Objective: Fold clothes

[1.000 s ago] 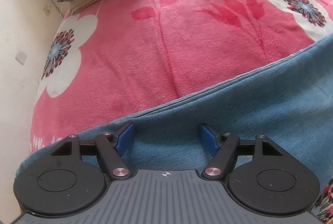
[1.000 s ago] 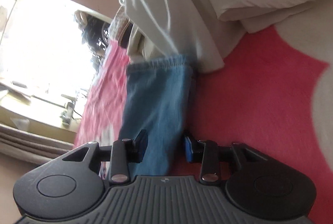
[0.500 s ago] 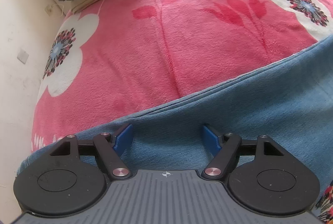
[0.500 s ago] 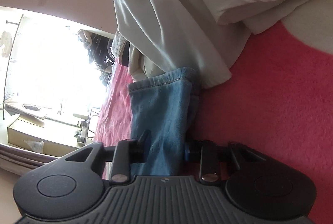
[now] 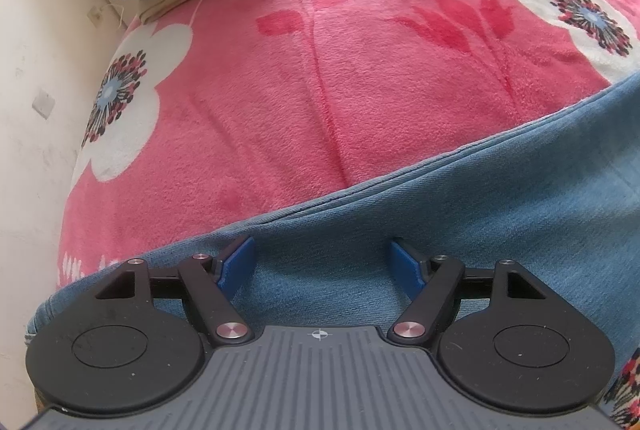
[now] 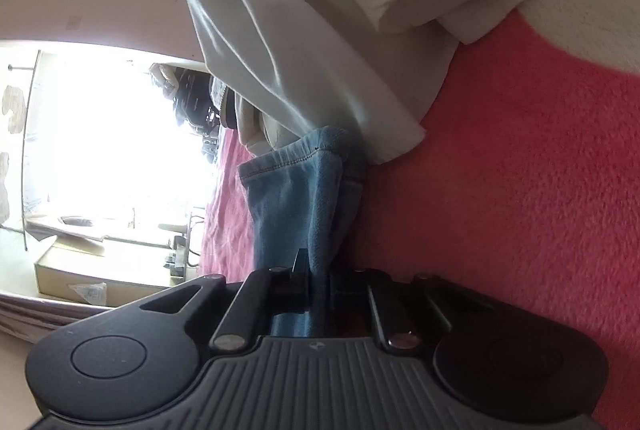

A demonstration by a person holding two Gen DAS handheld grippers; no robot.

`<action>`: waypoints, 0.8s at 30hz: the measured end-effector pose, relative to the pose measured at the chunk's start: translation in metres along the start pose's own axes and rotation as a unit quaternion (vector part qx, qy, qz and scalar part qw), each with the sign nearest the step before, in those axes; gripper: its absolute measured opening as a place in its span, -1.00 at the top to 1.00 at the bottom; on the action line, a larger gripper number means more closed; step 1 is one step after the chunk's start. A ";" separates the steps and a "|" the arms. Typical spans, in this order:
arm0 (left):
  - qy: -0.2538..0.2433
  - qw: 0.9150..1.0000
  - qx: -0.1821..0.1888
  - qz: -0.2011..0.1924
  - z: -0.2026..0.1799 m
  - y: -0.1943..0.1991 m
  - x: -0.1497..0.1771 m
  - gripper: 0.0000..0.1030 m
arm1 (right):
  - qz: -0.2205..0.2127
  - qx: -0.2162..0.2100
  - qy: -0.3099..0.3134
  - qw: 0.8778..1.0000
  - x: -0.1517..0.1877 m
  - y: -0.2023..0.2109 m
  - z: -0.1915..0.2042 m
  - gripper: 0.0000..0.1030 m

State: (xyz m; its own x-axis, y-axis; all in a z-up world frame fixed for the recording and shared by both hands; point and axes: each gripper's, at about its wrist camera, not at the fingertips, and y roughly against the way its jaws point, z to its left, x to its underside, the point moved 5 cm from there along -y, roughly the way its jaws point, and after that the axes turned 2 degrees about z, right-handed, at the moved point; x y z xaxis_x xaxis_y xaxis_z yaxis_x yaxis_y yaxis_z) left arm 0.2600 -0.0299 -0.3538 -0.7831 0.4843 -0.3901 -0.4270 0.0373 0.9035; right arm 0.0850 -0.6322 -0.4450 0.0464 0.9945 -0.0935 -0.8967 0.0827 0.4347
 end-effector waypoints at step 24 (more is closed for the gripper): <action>0.020 0.998 0.033 -0.050 0.009 0.001 0.012 -0.45 | 0.106 -0.163 0.207 0.959 0.138 0.049 0.248 0.86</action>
State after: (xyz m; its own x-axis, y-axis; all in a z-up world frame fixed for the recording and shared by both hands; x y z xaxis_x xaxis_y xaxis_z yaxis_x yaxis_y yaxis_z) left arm 0.2546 -0.0159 -0.3560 -0.7557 0.4401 -0.4850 -0.4743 0.1429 0.8687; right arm 0.1563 -0.4746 -0.2145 -0.2703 0.8706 -0.4110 -0.9598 -0.2103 0.1858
